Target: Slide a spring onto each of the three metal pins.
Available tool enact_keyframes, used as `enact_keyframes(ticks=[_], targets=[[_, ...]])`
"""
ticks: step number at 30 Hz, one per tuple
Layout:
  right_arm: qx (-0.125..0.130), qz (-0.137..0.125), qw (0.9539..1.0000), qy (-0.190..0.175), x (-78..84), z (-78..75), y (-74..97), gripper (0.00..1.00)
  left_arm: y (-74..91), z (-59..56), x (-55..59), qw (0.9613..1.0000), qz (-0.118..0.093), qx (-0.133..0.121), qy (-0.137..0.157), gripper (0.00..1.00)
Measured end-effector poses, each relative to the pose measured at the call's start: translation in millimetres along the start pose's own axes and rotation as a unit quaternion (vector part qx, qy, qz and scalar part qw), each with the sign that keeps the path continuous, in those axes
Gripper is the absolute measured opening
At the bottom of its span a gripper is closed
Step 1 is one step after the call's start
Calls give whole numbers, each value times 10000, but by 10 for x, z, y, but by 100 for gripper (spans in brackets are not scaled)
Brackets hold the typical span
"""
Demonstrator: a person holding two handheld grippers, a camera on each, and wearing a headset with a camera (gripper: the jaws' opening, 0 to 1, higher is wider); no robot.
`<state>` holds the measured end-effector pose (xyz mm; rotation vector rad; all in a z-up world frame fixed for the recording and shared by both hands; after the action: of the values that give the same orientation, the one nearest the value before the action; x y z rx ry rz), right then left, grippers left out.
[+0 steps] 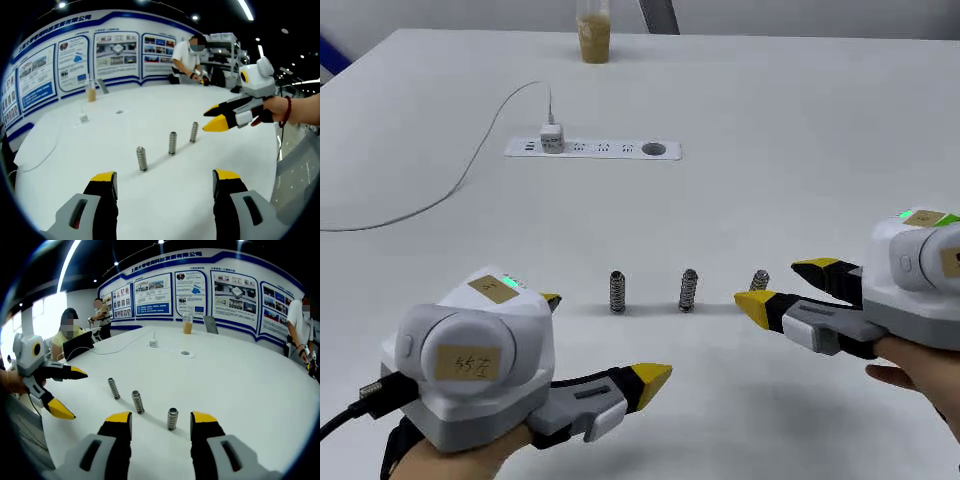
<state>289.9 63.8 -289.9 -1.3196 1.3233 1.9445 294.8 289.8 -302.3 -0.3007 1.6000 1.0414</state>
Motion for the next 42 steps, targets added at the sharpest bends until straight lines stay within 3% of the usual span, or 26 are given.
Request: enact_keyframes(ticks=[17,31,42], targets=[[-277,-52,9993,-262,-24,199,274,60,215,66,-93,9999,-17,-132,-41,79],[-432,12,9983,-403,99,372,427,68,336,72,-99,9999,1,-162,-1,80],[-483,56,9983,-337,140,434,510,72,415,74,-37,9998,86,-179,44,80]])
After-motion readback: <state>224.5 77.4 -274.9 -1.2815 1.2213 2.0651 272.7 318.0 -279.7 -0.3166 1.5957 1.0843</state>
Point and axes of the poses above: the centre of the closed fingertips' face, and the gripper's own axes: y roughly backward along the fingers, z roughly to its left, x roughly out of its underside, the point moved 7 cm from there along y, roughly backward along the fingers, and after that the axes turned 8 degrees about -x, right-handed, at the moved point
